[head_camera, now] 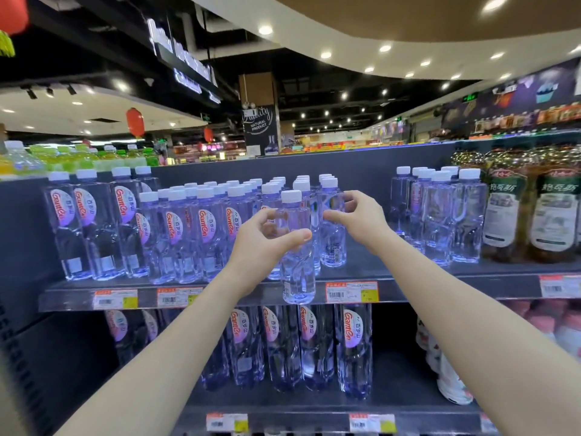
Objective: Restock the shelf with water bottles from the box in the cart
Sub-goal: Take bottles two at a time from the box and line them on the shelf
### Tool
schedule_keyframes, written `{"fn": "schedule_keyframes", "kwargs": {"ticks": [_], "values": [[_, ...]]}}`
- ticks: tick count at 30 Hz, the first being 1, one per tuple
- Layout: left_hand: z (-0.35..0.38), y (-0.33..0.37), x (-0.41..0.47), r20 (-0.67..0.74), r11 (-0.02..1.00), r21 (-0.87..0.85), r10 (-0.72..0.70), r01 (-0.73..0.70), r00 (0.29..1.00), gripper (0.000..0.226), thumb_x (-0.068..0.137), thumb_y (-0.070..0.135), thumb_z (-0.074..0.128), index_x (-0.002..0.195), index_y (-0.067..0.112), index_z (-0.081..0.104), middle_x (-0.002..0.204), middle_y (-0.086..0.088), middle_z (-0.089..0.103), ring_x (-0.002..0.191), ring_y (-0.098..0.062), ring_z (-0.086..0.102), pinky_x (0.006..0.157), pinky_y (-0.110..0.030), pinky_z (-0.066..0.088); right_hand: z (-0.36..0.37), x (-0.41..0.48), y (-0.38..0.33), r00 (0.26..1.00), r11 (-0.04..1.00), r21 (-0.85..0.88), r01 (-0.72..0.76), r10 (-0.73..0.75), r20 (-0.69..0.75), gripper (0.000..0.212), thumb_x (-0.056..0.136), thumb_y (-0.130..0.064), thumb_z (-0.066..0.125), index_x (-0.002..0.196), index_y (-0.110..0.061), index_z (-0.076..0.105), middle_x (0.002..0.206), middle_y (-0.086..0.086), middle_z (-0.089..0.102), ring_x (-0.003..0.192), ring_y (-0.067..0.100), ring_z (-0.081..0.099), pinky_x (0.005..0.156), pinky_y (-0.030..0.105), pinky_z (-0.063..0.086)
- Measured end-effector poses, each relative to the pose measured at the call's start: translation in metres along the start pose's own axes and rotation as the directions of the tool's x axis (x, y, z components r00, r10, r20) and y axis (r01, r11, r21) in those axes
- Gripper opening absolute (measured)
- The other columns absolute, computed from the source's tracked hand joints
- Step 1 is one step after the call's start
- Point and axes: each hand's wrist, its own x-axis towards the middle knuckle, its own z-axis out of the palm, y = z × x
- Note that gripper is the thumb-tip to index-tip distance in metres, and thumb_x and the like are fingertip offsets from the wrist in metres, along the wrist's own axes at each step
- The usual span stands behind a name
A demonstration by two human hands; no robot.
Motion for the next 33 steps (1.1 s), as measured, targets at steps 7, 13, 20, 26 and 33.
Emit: {"fn": "schedule_keyframes", "kwargs": {"ticks": [7, 13, 20, 26, 33], "values": [[0.003, -0.003, 0.002, 0.004, 1.0, -0.013, 0.003, -0.003, 1.0, 0.052, 0.073, 0.042, 0.092, 0.113, 0.038, 0.059, 0.108, -0.008, 0.078, 0.094, -0.021, 0.078, 0.091, -0.049, 0.059, 0.001, -0.004, -0.003, 1.0, 1.0, -0.014, 0.005, -0.005, 0.005, 0.043, 0.086, -0.033, 0.082, 0.125, -0.02, 0.067, 0.095, -0.004, 0.063, 0.09, 0.017, 0.062, 0.064, 0.018, 0.042], [0.007, -0.001, 0.002, 0.021, 1.0, 0.01, -0.009, 0.009, 1.0, 0.077, 0.061, 0.06, 0.094, 0.124, 0.032, 0.061, 0.11, -0.004, 0.078, 0.101, -0.021, 0.076, 0.09, -0.05, 0.06, 0.0, -0.016, -0.009, 0.994, 0.995, -0.037, -0.098, 0.096, -0.052, 0.074, 0.085, -0.041, 0.081, 0.145, -0.015, 0.048, 0.123, 0.004, 0.059, 0.113, 0.022, 0.059, 0.086, 0.028, 0.045], [0.019, 0.014, 0.001, 0.008, 0.999, -0.013, -0.031, 0.031, 0.999, 0.07, 0.066, 0.049, 0.094, 0.124, 0.028, 0.061, 0.109, -0.005, 0.077, 0.096, -0.022, 0.077, 0.086, -0.053, 0.062, -0.027, -0.055, -0.045, 0.98, 0.997, 0.074, -0.014, -0.001, 0.2, 0.022, 0.089, -0.005, 0.061, 0.105, -0.018, 0.065, 0.097, 0.006, 0.07, 0.087, 0.023, 0.07, 0.086, 0.045, 0.061], [0.035, 0.026, 0.0, -0.005, 0.998, -0.058, -0.031, 0.031, 0.999, 0.056, 0.074, 0.035, 0.092, 0.121, 0.023, 0.065, 0.107, -0.014, 0.076, 0.09, -0.025, 0.077, 0.085, -0.053, 0.062, -0.036, -0.089, -0.053, 0.903, 0.995, -0.079, 0.065, -0.025, 0.43, 0.048, 0.079, -0.031, 0.085, 0.115, -0.016, 0.057, 0.1, -0.001, 0.058, 0.081, 0.015, 0.054, 0.072, 0.031, 0.045], [0.044, 0.038, 0.001, 0.06, 0.996, 0.08, -0.041, 0.036, 0.997, 0.066, 0.075, 0.058, 0.083, 0.129, 0.029, 0.059, 0.115, -0.004, 0.073, 0.101, -0.018, 0.073, 0.085, -0.033, 0.058, -0.037, -0.087, -0.041, 0.979, 1.0, -0.014, 0.015, -0.011, 0.206, 0.071, 0.062, -0.062, 0.086, 0.101, -0.007, 0.061, 0.087, 0.01, 0.063, 0.074, 0.016, 0.052, 0.073, 0.047, 0.058]]}}
